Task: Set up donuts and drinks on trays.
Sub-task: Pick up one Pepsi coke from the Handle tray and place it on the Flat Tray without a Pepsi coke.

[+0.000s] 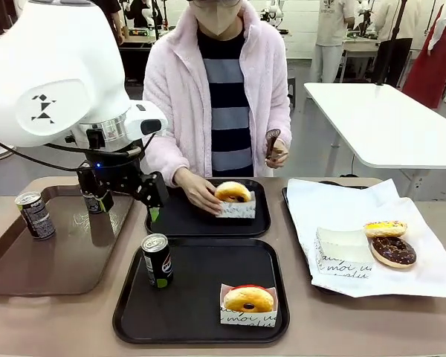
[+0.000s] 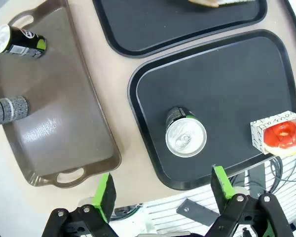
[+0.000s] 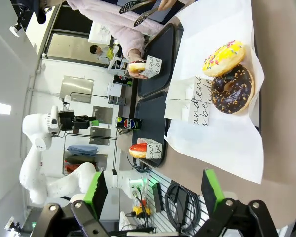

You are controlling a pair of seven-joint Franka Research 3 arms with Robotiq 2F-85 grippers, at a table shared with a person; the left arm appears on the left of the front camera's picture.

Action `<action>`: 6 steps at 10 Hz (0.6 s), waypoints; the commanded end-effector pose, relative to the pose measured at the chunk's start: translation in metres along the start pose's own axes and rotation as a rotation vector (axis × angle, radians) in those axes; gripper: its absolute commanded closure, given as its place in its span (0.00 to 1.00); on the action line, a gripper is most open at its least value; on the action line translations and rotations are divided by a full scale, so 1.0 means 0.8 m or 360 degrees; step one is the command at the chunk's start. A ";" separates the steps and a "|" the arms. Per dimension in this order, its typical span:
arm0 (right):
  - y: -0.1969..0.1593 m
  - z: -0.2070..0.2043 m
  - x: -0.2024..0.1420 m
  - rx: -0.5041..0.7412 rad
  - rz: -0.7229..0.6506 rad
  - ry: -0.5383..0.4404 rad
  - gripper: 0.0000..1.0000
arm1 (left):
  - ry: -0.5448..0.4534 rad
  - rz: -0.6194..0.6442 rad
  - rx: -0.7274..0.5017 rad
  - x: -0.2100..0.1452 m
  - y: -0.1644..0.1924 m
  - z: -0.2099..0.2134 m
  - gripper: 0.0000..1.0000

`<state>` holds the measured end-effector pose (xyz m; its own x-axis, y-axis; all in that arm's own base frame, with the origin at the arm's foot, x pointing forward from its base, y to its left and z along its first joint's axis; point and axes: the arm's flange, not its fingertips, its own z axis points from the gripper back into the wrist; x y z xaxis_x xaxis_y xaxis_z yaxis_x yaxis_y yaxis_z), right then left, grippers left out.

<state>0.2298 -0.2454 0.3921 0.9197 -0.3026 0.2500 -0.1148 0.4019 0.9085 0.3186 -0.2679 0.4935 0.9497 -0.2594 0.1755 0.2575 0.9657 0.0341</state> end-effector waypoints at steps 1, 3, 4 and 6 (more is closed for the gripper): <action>-0.002 0.003 -0.002 0.0020 0.0016 0.0003 0.00 | 0.0021 -0.0020 -0.0010 0.008 -0.010 -0.010 0.00; -0.002 0.003 -0.002 0.0020 0.0016 0.0003 0.00 | 0.0021 -0.0020 -0.0010 0.008 -0.010 -0.010 0.00; -0.002 0.003 -0.002 0.0020 0.0016 0.0003 0.00 | 0.0022 -0.0012 0.0001 0.002 -0.005 -0.008 0.00; -0.002 0.003 -0.002 0.0020 0.0016 0.0003 0.00 | 0.0089 0.0231 0.0054 0.060 0.113 -0.001 0.00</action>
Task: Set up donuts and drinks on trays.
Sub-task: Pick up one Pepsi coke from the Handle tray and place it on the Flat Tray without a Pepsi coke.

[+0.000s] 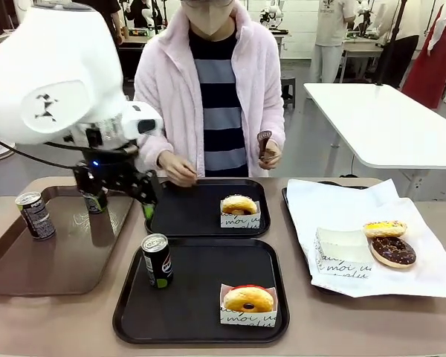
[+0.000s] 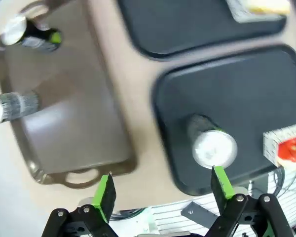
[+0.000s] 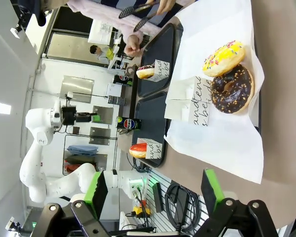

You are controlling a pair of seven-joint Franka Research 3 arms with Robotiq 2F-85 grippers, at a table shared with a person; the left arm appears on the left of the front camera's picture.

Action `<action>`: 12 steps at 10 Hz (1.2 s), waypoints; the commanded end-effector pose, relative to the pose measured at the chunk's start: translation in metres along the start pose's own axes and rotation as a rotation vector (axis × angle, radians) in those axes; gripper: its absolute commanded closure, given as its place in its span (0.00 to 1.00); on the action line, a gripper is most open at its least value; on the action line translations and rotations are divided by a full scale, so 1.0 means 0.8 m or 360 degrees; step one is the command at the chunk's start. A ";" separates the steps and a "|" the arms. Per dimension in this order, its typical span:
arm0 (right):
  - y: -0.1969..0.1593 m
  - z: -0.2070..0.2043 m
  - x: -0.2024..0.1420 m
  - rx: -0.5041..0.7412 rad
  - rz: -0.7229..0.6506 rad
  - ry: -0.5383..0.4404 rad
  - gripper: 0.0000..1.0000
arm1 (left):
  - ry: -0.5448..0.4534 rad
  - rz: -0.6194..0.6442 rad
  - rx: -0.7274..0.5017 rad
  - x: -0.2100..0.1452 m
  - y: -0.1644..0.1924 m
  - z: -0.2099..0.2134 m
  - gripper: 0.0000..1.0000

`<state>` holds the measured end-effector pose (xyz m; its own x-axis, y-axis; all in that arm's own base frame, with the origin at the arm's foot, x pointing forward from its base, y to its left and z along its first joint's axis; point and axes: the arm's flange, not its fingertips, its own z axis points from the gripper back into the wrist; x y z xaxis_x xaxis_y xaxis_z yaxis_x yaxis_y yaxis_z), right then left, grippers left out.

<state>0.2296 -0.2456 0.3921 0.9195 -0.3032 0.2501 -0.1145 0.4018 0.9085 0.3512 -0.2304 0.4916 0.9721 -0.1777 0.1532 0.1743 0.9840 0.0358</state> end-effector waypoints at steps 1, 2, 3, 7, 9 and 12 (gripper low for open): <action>-0.002 0.003 -0.002 0.0020 0.0016 0.0004 0.00 | 0.0062 0.0299 0.0029 0.024 0.108 0.007 0.00; -0.002 0.003 -0.002 0.0020 0.0016 0.0004 0.00 | 0.0060 0.0438 0.0037 0.016 0.158 0.006 0.00; -0.002 0.003 -0.002 0.0020 0.0016 0.0004 0.00 | 0.0100 0.0488 0.0069 0.046 0.206 0.008 0.00; -0.002 0.003 -0.002 0.0020 0.0016 0.0004 0.00 | 0.0018 0.0710 0.0089 0.053 0.300 0.011 0.00; -0.002 0.003 -0.002 0.0020 0.0016 0.0004 0.00 | 0.0087 0.0688 0.0092 0.032 0.307 0.004 0.00; -0.002 0.003 -0.002 0.0020 0.0016 0.0004 0.00 | 0.0087 0.0688 0.0092 0.032 0.307 0.004 0.00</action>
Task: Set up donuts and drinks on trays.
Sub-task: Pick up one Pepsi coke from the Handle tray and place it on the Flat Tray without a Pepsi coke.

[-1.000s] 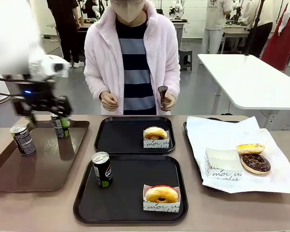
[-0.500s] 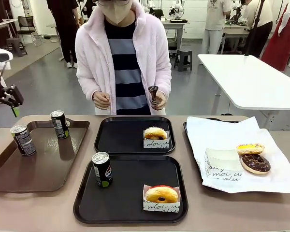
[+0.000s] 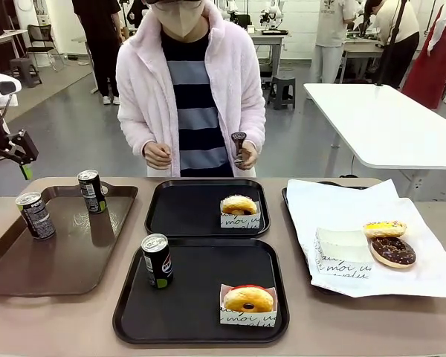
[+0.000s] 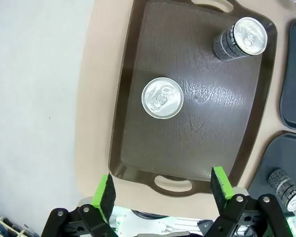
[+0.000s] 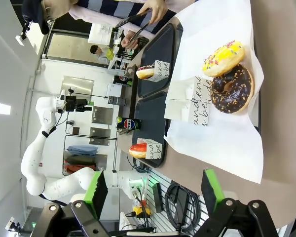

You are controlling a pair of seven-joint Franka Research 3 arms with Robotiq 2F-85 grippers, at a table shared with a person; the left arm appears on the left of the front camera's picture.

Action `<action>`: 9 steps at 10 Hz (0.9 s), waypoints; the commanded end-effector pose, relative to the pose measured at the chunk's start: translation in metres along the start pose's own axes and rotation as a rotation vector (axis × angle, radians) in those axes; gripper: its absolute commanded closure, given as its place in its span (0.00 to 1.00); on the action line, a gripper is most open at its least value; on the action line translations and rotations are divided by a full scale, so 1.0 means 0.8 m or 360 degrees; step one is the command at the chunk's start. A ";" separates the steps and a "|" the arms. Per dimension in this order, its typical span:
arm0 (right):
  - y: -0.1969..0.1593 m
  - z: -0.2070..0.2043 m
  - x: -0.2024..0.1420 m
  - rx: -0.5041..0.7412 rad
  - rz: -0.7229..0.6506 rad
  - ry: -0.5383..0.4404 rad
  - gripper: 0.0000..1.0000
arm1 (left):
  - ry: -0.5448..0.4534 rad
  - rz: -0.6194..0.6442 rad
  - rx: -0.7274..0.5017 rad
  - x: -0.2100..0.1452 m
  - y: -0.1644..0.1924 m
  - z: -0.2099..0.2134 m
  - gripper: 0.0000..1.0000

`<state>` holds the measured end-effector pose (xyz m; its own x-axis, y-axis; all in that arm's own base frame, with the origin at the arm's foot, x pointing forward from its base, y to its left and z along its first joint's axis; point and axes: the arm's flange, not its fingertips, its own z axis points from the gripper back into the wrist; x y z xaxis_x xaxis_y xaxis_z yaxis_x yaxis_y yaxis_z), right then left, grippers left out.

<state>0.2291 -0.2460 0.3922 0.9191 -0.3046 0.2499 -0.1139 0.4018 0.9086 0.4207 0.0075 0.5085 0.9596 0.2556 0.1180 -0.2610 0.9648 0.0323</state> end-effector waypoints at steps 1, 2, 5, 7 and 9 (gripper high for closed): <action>-0.002 0.002 -0.001 0.0020 0.0017 0.0006 0.00 | -0.0001 0.0001 0.0000 0.000 0.000 0.000 0.00; -0.002 0.002 -0.001 0.0020 0.0017 0.0006 0.00 | 0.0013 -0.0056 -0.0055 0.021 0.003 -0.022 0.00; -0.002 0.002 -0.001 0.0020 0.0017 0.0006 0.00 | -0.0022 -0.0121 -0.0054 0.055 -0.003 -0.079 0.00; -0.002 0.002 -0.001 0.0020 0.0017 0.0006 0.00 | -0.0014 -0.0182 -0.0061 0.061 0.001 -0.104 0.00; -0.002 0.002 -0.001 0.0020 0.0017 0.0006 0.00 | -0.0028 -0.0213 -0.0070 0.064 0.006 -0.114 0.00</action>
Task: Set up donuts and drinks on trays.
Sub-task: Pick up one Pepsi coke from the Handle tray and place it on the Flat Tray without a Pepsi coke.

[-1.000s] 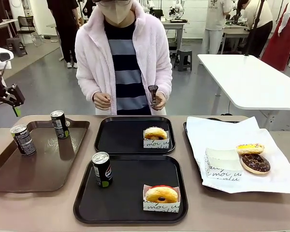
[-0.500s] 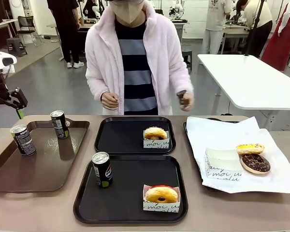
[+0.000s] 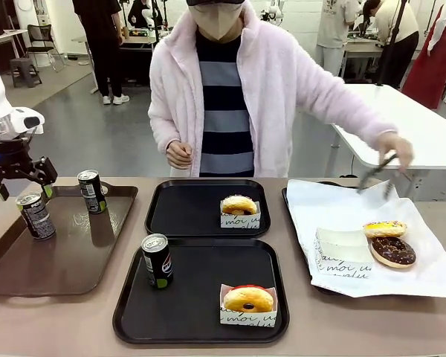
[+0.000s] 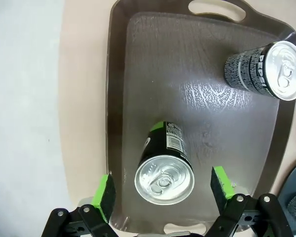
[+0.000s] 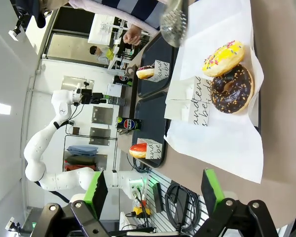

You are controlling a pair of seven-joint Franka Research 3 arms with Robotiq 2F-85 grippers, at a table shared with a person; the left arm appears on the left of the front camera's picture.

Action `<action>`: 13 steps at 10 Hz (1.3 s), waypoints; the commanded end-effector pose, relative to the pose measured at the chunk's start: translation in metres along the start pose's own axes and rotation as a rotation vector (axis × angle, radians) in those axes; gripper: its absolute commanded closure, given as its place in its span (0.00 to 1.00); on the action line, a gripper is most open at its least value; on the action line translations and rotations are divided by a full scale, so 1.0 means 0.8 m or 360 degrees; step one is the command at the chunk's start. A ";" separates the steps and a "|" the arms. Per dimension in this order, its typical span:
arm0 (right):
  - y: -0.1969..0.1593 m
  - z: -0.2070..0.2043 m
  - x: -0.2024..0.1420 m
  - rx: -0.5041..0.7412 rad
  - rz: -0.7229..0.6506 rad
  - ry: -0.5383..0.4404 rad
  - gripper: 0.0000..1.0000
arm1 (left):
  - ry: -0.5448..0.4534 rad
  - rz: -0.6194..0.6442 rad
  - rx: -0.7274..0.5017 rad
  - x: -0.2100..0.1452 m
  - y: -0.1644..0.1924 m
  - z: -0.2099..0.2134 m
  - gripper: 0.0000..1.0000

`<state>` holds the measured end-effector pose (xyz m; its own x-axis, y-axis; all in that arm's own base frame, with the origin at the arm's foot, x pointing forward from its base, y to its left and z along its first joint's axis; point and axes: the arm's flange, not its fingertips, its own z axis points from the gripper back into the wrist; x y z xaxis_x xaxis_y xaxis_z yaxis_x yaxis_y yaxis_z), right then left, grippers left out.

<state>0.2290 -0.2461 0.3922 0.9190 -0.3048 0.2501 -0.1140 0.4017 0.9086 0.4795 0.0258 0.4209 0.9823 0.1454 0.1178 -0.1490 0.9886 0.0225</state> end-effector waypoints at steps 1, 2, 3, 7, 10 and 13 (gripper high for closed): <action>-0.002 0.002 -0.001 0.0020 0.0017 0.0007 0.00 | -0.0008 -0.0045 -0.0039 0.000 0.009 -0.002 0.00; -0.002 0.002 -0.001 0.0020 0.0017 0.0007 0.00 | 0.0013 -0.0065 -0.0045 -0.005 0.010 -0.011 0.00; -0.002 0.002 -0.001 0.0020 0.0017 0.0007 0.00 | 0.0009 -0.0074 -0.0071 -0.007 0.011 -0.017 0.00; -0.002 0.002 -0.001 0.0020 0.0017 0.0007 0.00 | 0.0006 -0.0093 -0.0163 -0.009 0.006 -0.028 0.00; -0.002 0.002 -0.001 0.0020 0.0017 0.0007 0.00 | 0.0031 -0.0084 -0.0137 -0.008 0.004 -0.040 0.00; -0.002 0.002 -0.001 0.0020 0.0017 0.0007 0.00 | 0.0056 -0.0072 -0.0117 -0.003 0.005 -0.052 0.00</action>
<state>0.2290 -0.2461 0.3923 0.9190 -0.3048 0.2501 -0.1141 0.4017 0.9086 0.4779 0.0280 0.3828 0.9918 0.1069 0.0700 -0.1039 0.9935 -0.0454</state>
